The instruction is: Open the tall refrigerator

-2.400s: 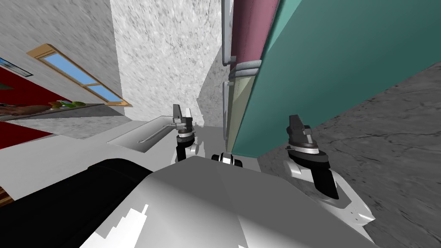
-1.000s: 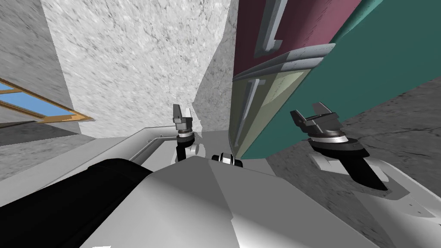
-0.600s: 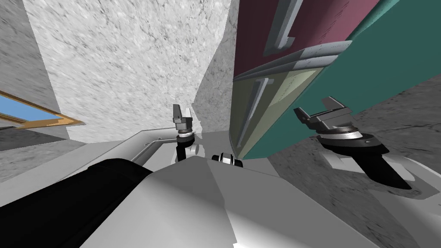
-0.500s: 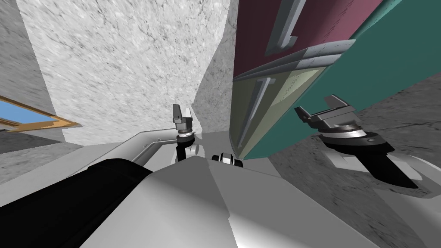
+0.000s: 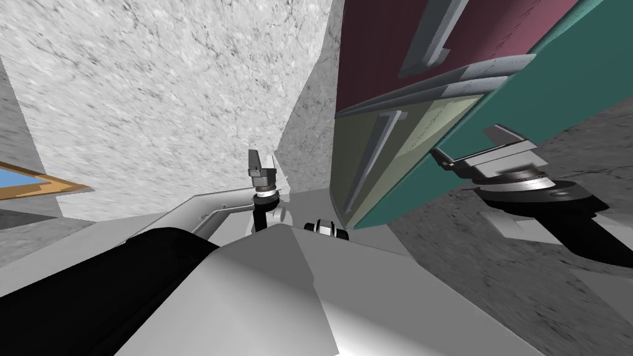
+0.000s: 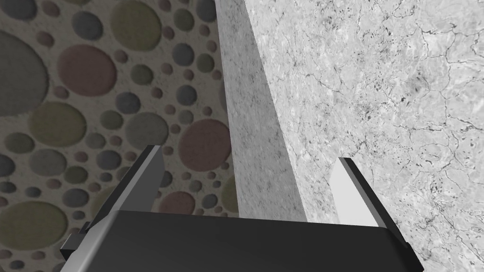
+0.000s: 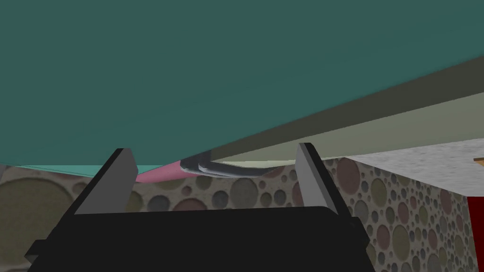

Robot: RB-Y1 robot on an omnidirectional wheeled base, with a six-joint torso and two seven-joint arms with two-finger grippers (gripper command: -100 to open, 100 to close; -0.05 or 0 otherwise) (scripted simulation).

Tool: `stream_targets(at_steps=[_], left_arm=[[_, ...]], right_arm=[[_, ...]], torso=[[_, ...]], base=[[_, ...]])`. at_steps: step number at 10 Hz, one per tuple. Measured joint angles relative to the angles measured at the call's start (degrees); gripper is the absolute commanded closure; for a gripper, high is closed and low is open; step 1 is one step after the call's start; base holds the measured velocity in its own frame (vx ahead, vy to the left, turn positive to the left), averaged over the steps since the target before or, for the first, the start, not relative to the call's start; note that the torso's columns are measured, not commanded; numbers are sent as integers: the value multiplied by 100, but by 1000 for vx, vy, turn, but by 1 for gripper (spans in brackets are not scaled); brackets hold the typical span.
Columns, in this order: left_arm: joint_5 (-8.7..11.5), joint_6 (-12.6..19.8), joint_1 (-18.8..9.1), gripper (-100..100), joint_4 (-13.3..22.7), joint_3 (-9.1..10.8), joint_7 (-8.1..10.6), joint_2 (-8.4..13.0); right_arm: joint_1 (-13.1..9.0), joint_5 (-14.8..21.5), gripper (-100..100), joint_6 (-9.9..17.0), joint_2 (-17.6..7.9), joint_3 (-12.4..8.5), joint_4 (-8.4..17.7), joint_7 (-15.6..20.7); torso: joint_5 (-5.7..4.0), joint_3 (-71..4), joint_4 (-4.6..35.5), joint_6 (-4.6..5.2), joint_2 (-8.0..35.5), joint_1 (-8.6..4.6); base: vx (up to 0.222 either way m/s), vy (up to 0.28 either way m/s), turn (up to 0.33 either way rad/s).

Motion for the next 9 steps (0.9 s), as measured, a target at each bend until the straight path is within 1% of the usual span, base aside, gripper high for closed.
stream_targets(at_steps=[1,2,3,4,5,6,7,8,9], left_arm=[[0,0,1,0,0,0,0,0],[0,0,0,0,0,0,0,0],[0,0,1,0,0,0,0,0],[0,0,1,0,0,0,0,-1],[0,0,1,0,0,0,0,0],[0,0,0,0,0,0,0,0],[0,-1,1,0,-1,0,0,-1],[0,0,1,0,0,0,0,0],[0,0,1,0,0,1,0,0]], right_arm=[[-111,1,-100,-57,-152,-10,169,118],[-127,-9,-100,-44,-257,-49,193,190],[-144,-28,-100,-63,-422,-138,286,287],[-243,-28,-100,-106,-578,-172,469,447],[-292,-32,-100,-88,-689,-194,525,553],[-320,-47,-100,-89,-838,-278,596,671],[-369,-51,-100,-159,-973,-357,749,840],[-419,-61,-100,-163,-1071,-380,816,933],[-473,-60,-100,-149,-1200,-372,922,1028]], torso=[[-9,-16,-10,9,-27,-10],[-9,-25,-12,0,-33,-22],[-12,-24,-15,7,-34,-16],[-9,-25,-18,5,-38,-6],[-5,-30,-21,-12,-42,-13],[-21,-18,-26,7,-30,-27],[-44,1,-28,40,-17,-49],[-45,10,-25,30,1,-69],[-11,6,-7,18,13,-43]], base=[[25,127,-77],[14,159,-85],[35,214,-163],[29,164,-99],[0,134,-44],[39,167,-70],[44,167,-72],[10,160,-117],[-4,164,-100]])
